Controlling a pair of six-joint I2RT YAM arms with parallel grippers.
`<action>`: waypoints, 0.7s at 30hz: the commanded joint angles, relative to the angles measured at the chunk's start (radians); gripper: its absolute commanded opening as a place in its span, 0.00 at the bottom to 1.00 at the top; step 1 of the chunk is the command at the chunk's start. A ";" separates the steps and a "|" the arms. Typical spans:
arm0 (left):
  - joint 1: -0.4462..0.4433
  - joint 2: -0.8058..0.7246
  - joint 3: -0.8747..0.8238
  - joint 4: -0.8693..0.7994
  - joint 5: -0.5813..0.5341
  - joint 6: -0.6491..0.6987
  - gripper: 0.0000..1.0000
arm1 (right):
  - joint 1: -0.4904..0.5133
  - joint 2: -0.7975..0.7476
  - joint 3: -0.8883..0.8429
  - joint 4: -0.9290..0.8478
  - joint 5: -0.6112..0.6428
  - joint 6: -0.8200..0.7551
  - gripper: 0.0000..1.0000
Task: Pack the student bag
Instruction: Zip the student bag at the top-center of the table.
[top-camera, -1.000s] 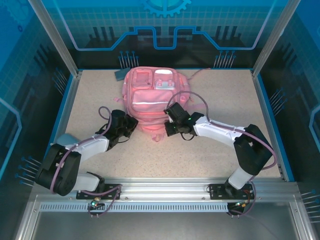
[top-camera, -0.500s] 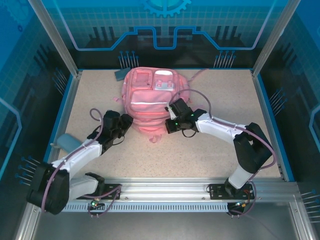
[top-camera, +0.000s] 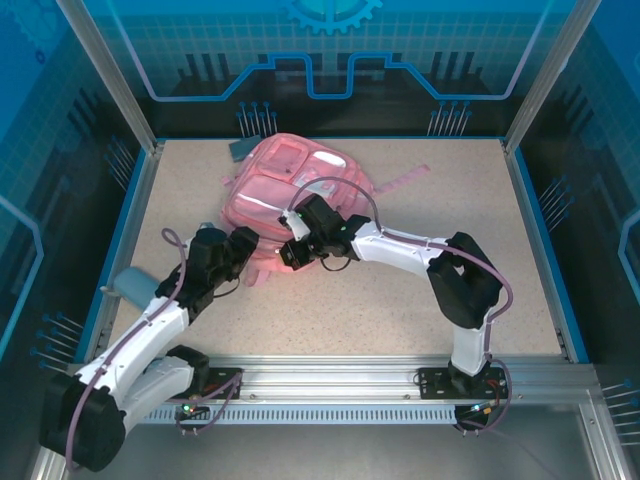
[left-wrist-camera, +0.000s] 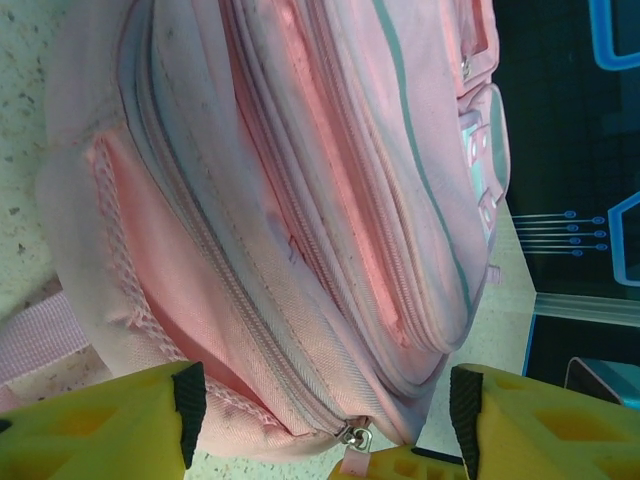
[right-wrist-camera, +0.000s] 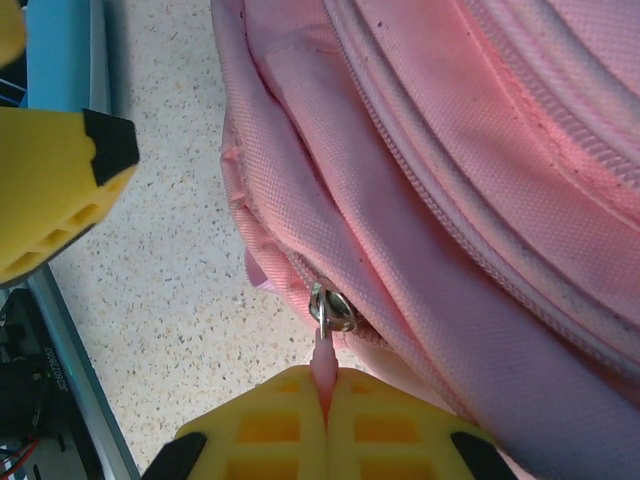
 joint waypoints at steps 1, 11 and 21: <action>0.006 0.046 -0.027 0.059 0.068 -0.047 0.66 | 0.020 -0.010 0.018 0.054 -0.062 0.008 0.00; 0.006 0.202 -0.007 0.163 0.102 -0.050 0.54 | 0.042 -0.041 -0.035 0.032 -0.057 -0.020 0.00; 0.004 0.199 -0.042 0.175 0.050 -0.014 0.10 | 0.037 -0.110 -0.126 -0.043 0.137 -0.058 0.00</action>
